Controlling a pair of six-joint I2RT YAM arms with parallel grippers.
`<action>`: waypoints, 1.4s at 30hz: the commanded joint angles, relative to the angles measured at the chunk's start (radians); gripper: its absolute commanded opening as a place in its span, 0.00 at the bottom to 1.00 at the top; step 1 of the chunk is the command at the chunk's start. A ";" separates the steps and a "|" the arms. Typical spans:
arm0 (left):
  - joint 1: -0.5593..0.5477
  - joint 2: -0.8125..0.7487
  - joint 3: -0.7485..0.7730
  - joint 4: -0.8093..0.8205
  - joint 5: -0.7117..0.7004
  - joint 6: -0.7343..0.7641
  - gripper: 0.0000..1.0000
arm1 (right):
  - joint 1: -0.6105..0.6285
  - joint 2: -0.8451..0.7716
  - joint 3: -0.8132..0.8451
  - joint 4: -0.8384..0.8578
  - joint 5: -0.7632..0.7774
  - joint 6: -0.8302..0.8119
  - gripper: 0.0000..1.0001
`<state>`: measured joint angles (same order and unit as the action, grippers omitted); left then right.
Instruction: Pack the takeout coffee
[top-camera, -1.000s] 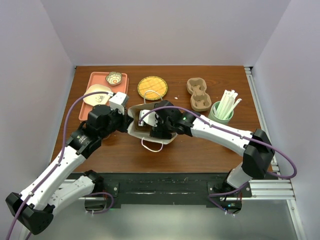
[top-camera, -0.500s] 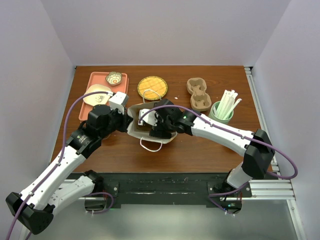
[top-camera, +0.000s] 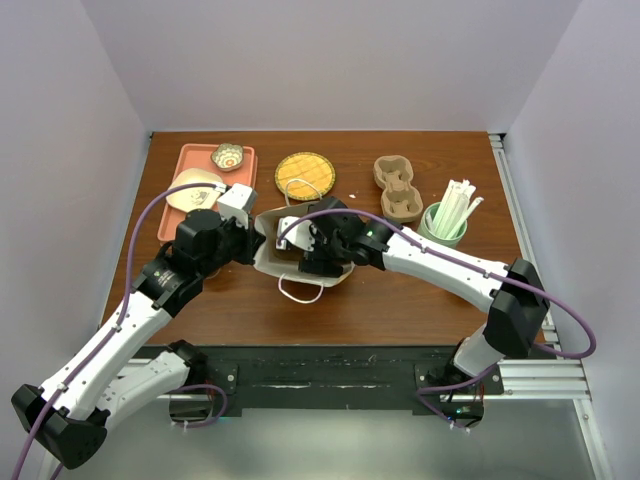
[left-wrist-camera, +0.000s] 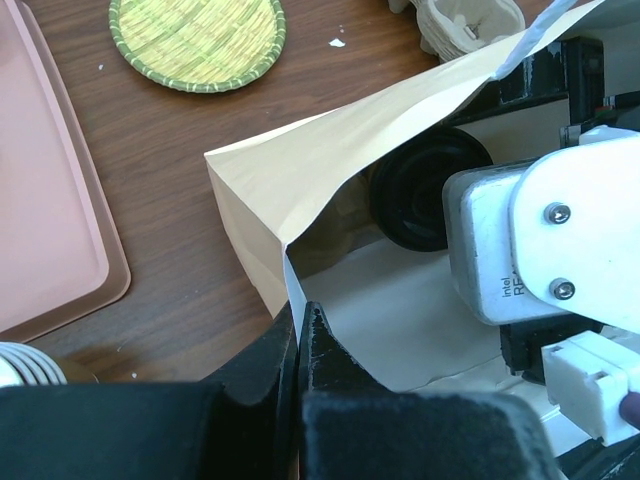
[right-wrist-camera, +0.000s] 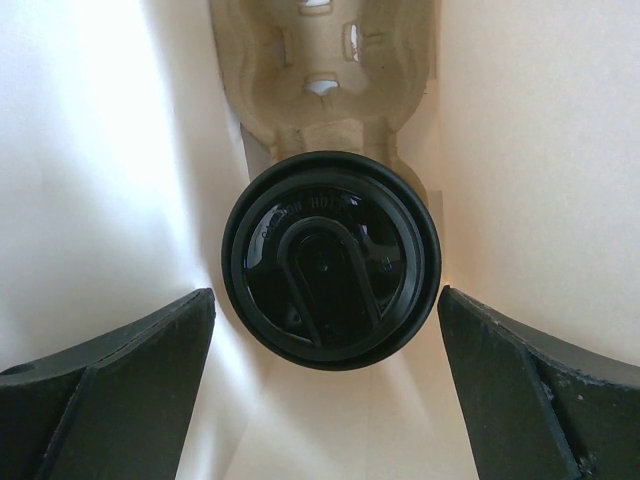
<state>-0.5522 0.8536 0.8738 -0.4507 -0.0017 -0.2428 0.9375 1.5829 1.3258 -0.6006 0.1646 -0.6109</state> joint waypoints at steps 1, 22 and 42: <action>-0.002 0.005 0.048 0.004 -0.034 0.023 0.00 | -0.008 -0.027 0.050 -0.025 0.003 0.013 0.99; -0.006 0.016 0.054 0.000 -0.044 0.036 0.00 | -0.022 0.000 0.139 -0.068 -0.080 0.019 0.96; -0.012 0.019 0.044 0.017 -0.058 0.014 0.00 | -0.022 0.084 0.133 0.007 -0.091 0.308 0.77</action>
<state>-0.5591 0.8818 0.8909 -0.4671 -0.0612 -0.2214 0.9215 1.6752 1.4677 -0.6609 0.0395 -0.4164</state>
